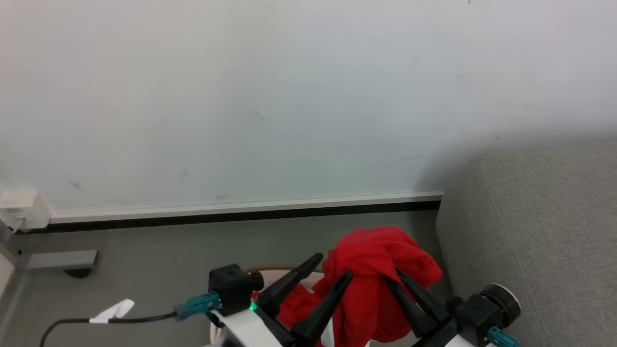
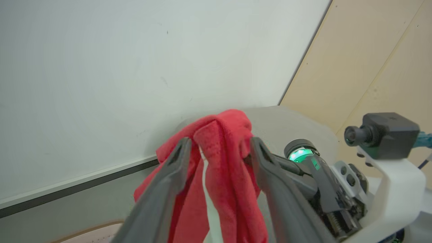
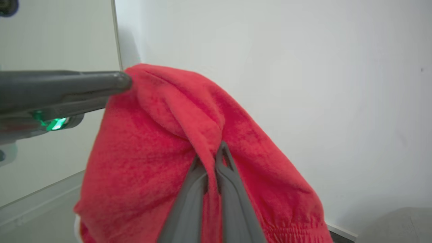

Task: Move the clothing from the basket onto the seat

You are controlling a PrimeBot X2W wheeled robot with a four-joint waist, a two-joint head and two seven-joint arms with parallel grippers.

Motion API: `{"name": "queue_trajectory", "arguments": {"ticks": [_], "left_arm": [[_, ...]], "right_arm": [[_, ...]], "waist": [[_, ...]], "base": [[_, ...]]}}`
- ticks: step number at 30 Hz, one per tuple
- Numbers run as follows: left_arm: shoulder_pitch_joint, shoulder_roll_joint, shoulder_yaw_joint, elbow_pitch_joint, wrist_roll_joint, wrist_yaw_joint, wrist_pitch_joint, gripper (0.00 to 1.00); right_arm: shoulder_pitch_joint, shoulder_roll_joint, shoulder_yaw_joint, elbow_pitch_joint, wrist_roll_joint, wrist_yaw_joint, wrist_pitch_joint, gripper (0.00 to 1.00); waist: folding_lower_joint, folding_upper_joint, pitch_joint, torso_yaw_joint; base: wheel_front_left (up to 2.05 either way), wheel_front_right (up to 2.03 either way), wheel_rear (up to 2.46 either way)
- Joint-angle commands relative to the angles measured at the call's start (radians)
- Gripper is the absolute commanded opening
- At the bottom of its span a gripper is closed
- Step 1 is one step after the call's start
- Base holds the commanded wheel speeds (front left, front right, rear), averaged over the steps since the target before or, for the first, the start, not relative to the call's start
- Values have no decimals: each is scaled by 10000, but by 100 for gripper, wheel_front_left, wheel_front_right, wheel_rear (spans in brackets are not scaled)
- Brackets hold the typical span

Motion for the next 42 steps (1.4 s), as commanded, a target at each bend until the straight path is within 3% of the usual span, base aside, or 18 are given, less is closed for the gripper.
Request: {"name": "queue_trajectory", "arguments": {"ticks": [1, 16, 21, 30, 36, 42], "left_arm": [[97, -8, 26, 76, 149, 0, -56, 100], [154, -235, -56, 611, 571, -38, -511, 100], [51, -327, -104, 711, 703, -71, -554, 100], [-609, -61, -105, 425, 1065, -137, -420, 100], [-1977, 528, 285, -253, 1560, -188, -63, 100], [-3352, 1059, 749, -922, 1888, -286, 170, 100]], "right_arm": [[158, -12, -86, -64, 19, -25, 2, 0], [601, -277, -1674, -602, -366, -25, 1, 0], [716, -351, -2088, -823, -419, -25, 2, 0], [121, -156, -3337, -1255, -900, -25, 1, 0], [-1420, 115, -4977, -1610, -1487, -25, 2, 0], [-3488, 131, -6532, -1122, -1606, -25, 4, 0]], "waist": [[0, 0, 65, -180], [0, 0, 231, -2648], [0, 0, 351, -3067], [0, 0, 1571, -2865], [0, 0, 3762, -2394], [0, 0, 6104, -1869]], "base": [[0, 0, 0], [0, 0, 0], [0, 0, 0], [0, 0, 0], [0, 0, 0], [0, 0, 0]]}}
